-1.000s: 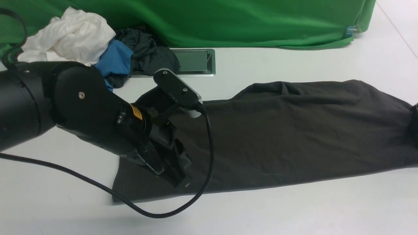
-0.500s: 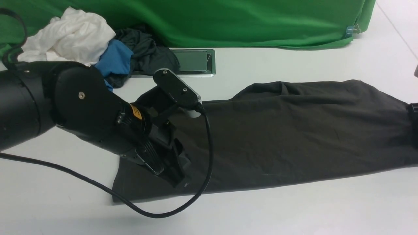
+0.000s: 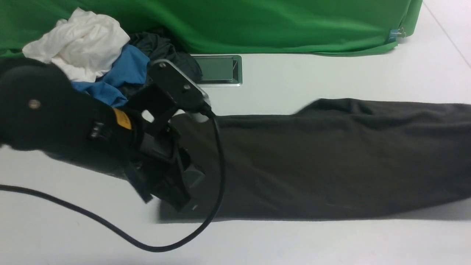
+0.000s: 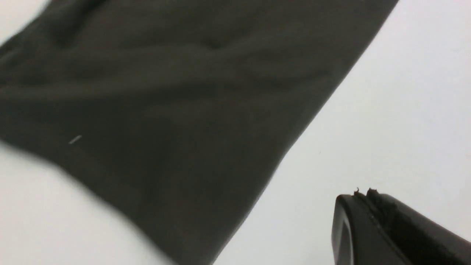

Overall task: Fold a long-sleeved shirt on a white desktop.
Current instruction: 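Fold the right end of the dark garment over onto its left end with the right gripper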

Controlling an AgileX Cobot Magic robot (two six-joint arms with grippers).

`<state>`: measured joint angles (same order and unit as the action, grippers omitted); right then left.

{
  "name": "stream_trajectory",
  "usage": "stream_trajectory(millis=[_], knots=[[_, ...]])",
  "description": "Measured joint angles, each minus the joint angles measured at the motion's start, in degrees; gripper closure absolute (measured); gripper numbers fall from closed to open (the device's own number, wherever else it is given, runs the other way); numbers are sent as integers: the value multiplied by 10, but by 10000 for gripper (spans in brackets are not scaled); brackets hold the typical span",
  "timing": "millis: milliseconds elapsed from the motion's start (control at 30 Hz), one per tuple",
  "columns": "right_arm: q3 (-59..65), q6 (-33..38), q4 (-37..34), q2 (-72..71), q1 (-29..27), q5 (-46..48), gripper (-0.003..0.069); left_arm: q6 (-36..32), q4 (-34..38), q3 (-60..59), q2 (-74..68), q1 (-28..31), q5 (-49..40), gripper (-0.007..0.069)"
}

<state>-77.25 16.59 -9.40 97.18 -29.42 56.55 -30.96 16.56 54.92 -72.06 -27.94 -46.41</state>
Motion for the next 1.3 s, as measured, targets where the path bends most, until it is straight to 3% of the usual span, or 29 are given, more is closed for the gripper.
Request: stream_trajectory(millis=[233, 433, 700, 933, 1300], knots=[[0, -7, -19, -80, 11, 47, 572, 1, -13, 0, 10, 0, -2, 605], [0, -7, -98, -116, 60, 66, 572, 29, -50, 0, 10, 0, -5, 605], [0, -7, -242, -134, 184, 77, 572, 93, -125, 0, 10, 0, -18, 605], [0, -10, -275, -134, 301, 29, 572, 101, -137, 0, 28, 0, -25, 605], [0, 20, -385, -91, 415, -52, 572, 121, -142, 0, 96, 26, -31, 605]])
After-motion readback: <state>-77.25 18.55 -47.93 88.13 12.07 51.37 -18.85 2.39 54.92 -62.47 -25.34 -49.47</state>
